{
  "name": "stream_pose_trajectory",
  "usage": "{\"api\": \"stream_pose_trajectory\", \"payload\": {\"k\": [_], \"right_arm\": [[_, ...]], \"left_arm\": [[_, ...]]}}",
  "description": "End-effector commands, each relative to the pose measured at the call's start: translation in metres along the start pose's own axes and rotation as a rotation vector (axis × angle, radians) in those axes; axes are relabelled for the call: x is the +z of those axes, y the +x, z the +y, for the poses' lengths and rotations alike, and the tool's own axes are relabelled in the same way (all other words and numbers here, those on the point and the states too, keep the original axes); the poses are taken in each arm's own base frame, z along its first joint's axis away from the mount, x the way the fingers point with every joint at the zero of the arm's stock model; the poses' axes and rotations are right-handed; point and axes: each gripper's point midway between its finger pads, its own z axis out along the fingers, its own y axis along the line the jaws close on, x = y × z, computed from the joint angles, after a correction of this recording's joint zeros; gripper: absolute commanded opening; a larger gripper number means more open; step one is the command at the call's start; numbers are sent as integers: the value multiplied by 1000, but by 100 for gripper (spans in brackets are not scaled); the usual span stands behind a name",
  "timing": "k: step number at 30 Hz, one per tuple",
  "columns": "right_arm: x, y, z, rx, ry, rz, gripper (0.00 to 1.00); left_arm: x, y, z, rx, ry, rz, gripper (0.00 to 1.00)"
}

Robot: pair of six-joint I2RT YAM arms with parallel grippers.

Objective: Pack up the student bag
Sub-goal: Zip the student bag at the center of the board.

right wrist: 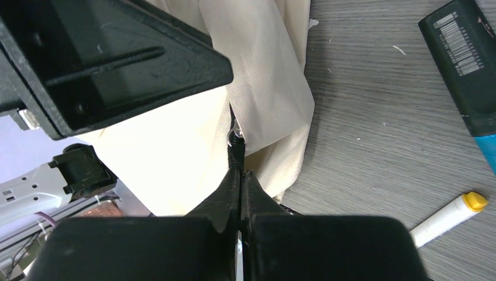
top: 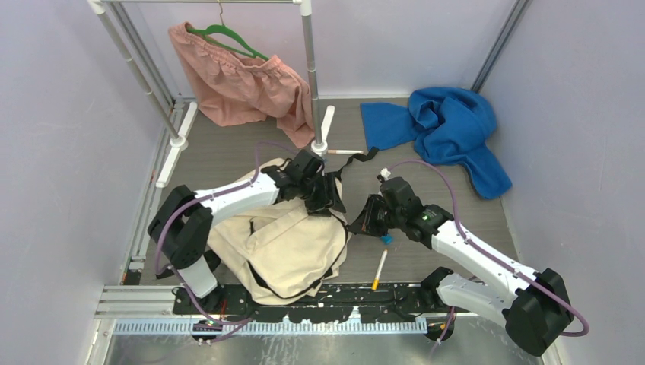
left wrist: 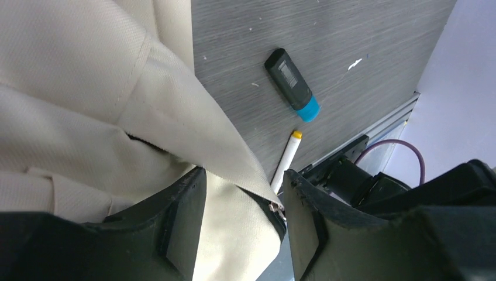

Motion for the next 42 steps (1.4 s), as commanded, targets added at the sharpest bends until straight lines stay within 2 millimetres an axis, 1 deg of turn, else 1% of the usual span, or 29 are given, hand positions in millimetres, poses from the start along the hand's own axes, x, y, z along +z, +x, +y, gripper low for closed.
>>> {"api": "stream_pose_trajectory", "payload": {"k": [1, 4, 7, 10, 11, 13, 14, 17, 21, 26, 29, 33, 35, 42], "right_arm": [[-3, -2, 10, -39, -42, -4, 1], [-3, -1, 9, -46, -41, -3, 1], [-4, -3, 9, -57, -36, -7, 1], [-5, -3, 9, -66, -26, -4, 1], [-5, -3, 8, -66, -25, -5, 1], [-5, -3, 8, -69, -23, -4, 1], [-5, -2, 8, -70, -21, -1, 1], [-5, -1, 6, -81, -15, 4, 1], [-10, -3, 6, -126, 0, 10, 1], [-22, -3, 13, -310, 47, 35, 1], [-24, 5, 17, -425, 86, 59, 1], [-21, 12, 13, -505, 165, 51, 1], [-20, 12, 8, -536, 214, 18, 1], [-23, 29, 5, -606, 233, 15, 1]], "left_arm": [[2, -14, -10, -2, 2, -27, 51], [5, -16, -7, -7, -22, -24, 52], [7, -18, -6, -3, -38, -18, 47], [8, -21, -5, -3, -53, -28, 33], [7, -22, -5, -3, -58, -32, 27], [6, -23, -5, -1, -66, -39, 9], [6, -25, -5, -2, -70, -43, 1], [5, -30, -2, 7, -86, -58, 0], [-8, -46, -5, 34, -102, -110, 0], [-22, -63, -16, 85, -127, -148, 0], [-24, -70, -16, 102, -155, -158, 0], [-31, -86, -11, 106, -187, -195, 0], [-35, -94, -7, 105, -200, -209, 0], [-42, -115, 2, 110, -231, -236, 0]]}}
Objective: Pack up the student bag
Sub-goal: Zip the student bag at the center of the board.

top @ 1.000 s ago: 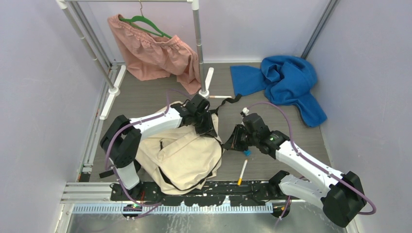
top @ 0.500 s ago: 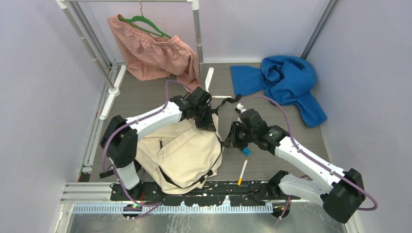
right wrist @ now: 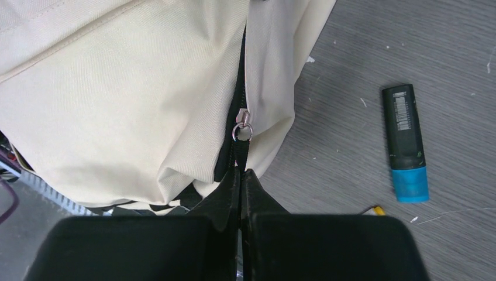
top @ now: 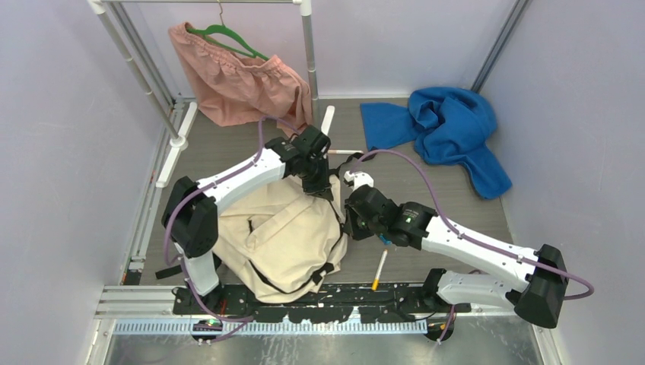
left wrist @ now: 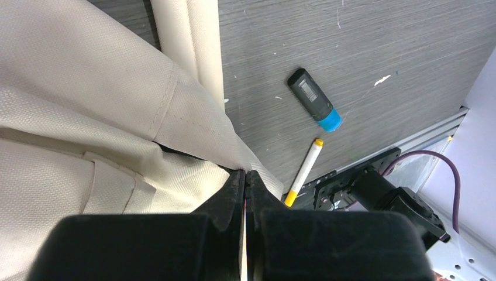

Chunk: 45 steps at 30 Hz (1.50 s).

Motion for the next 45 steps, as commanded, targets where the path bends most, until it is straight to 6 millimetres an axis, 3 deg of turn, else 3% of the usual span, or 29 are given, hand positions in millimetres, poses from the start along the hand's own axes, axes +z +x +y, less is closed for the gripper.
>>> {"api": "stream_pose_trajectory", "payload": {"k": [1, 7, 16, 24, 30, 32, 33, 35, 36, 39, 42, 45], "right_arm": [[-15, 28, -8, -64, 40, 78, 1], [-23, 29, 1, -70, -8, 49, 1], [-14, 57, 54, -131, -196, 82, 1], [-7, 79, 57, -134, -223, 164, 1], [-13, 99, 44, -123, -194, 215, 1], [-13, 92, 42, -108, -174, 186, 1], [-14, 87, 42, -102, -164, 171, 8], [-17, 72, 40, -90, -129, 117, 39], [-19, 63, 38, -81, -113, 81, 43], [-26, 35, 25, -10, -58, -30, 47], [-35, 15, 11, 105, -62, -101, 49], [-41, 2, 2, 232, -98, -149, 52]], "left_arm": [[-18, -73, 16, 9, -53, -231, 0], [-26, -84, 20, -1, -56, -262, 0], [-33, -99, 23, -5, -52, -294, 0], [-34, -103, 20, 4, -38, -308, 0], [-47, -116, 23, 2, -40, -352, 0], [-50, -119, 20, 5, -24, -358, 0], [-51, -117, 16, 11, -4, -349, 0], [-51, -112, 3, 33, 65, -318, 0], [-51, -108, -4, 45, 102, -302, 0], [-55, -93, -19, 89, 144, -287, 0], [-73, -74, -33, 166, 142, -304, 11], [-86, -43, -38, 239, 123, -303, 20]]}}
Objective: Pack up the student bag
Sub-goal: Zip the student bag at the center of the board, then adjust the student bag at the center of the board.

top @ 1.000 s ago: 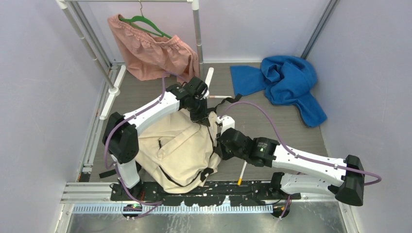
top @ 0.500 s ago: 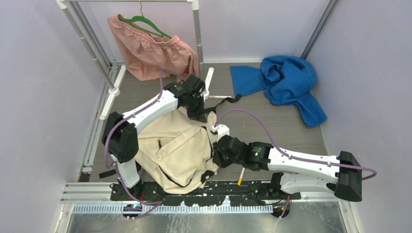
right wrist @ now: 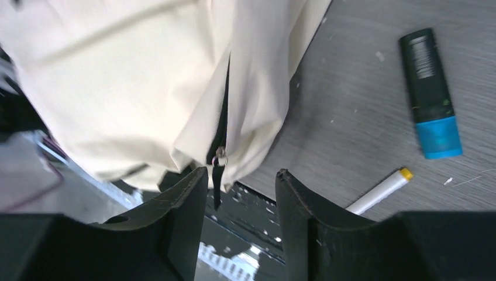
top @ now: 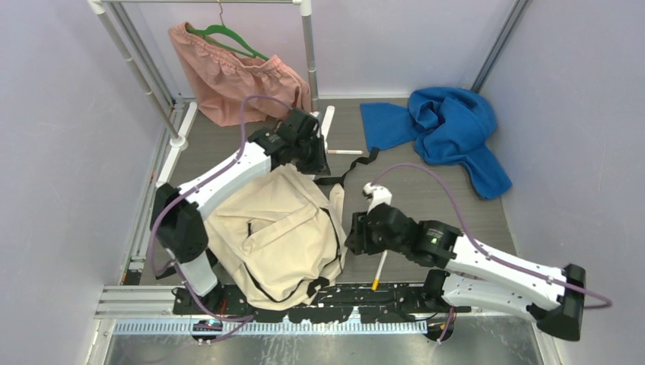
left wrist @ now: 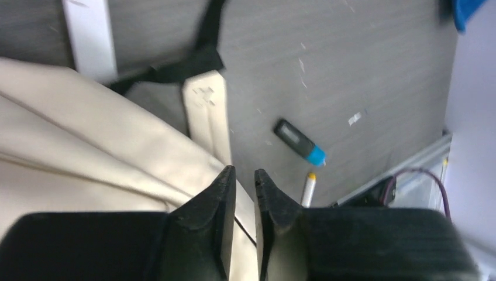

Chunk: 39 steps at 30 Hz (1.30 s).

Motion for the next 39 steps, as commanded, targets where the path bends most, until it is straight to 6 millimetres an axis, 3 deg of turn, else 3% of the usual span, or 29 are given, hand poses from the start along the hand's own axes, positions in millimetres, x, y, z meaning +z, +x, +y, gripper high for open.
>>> {"api": "stream_pose_trajectory", "payload": {"k": [1, 5, 13, 17, 19, 22, 26, 27, 30, 32, 35, 39], "right_arm": [[-15, -37, -3, 202, -51, -133, 53], [-6, -42, 4, 261, -85, -110, 53], [31, -54, 20, 231, -81, -66, 63], [52, -56, 18, 221, -72, -42, 63], [62, -56, 8, 228, -39, -33, 60], [75, -58, -8, 261, -13, -8, 45], [83, -69, -31, 294, 14, -26, 5], [84, -71, -34, 300, 13, -28, 1], [86, -74, -36, 306, -8, -22, 1], [89, -74, -32, 303, -32, -3, 1], [94, -76, -21, 293, -82, 27, 1], [101, -86, -21, 275, -62, 22, 2]], "left_arm": [[-59, 18, -35, 140, 76, -81, 23], [-88, 58, -13, 129, 21, -66, 37], [-134, 141, 67, 36, -173, 33, 56], [-135, 166, 105, -16, -300, 57, 58], [-131, 174, 115, -45, -343, 72, 54], [-116, 184, 125, -87, -387, 93, 47], [-99, 177, 163, -103, -581, 35, 41], [-95, 173, 171, -110, -610, 26, 39], [-76, 153, 181, -151, -596, 14, 23], [-70, 138, 188, -180, -589, 2, 18], [-59, 107, 195, -177, -586, -31, 15], [-40, 70, 199, -148, -589, -32, 14]]}}
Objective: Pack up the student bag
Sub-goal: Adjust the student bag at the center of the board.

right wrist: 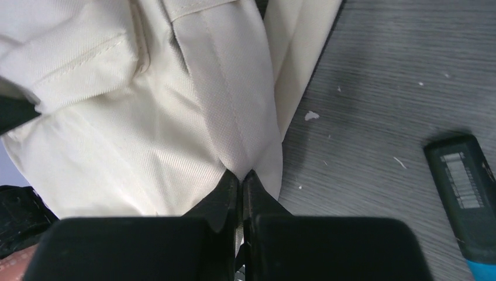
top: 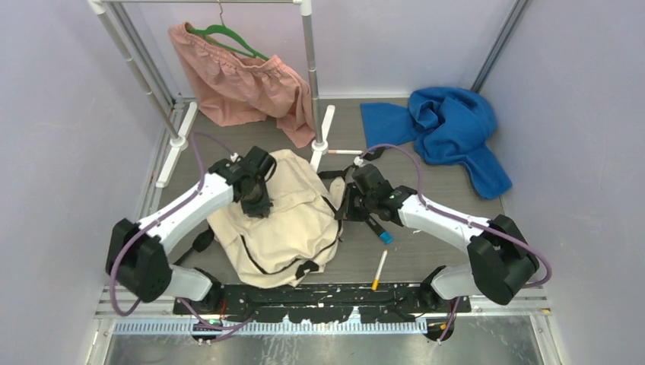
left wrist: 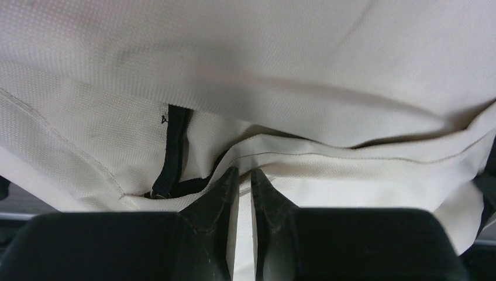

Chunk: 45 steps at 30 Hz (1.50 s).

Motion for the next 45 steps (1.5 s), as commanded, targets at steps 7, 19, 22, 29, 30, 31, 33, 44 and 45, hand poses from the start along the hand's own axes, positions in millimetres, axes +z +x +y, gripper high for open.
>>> {"api": "stream_pose_trajectory", "payload": {"k": [7, 19, 22, 29, 30, 31, 33, 44, 45], "right_arm": [[-18, -58, 34, -92, -42, -127, 30], [-70, -16, 38, -160, -133, -160, 49], [-69, -5, 48, -177, -145, -165, 33], [-30, 30, 28, -36, -60, -164, 19], [-29, 34, 31, -12, -86, -187, 20], [-29, 39, 31, 1, -100, -199, 20], [-26, 55, 33, -1, -101, -196, 20], [3, 58, 60, -27, -81, -251, 20], [3, 53, 62, -30, -79, -268, 20]], "left_arm": [[25, -86, -35, 103, 62, -204, 26], [-58, -34, -22, 151, 216, -230, 42], [-71, -15, -23, 189, 250, -231, 40], [-75, 45, -54, 328, 409, -160, 33], [-73, 55, -58, 347, 432, -142, 33], [-71, 65, -61, 373, 452, -125, 33], [-66, 83, -67, 419, 481, -91, 33], [-69, 106, -76, 475, 537, -32, 33], [-71, 107, -75, 477, 542, -29, 33]]}}
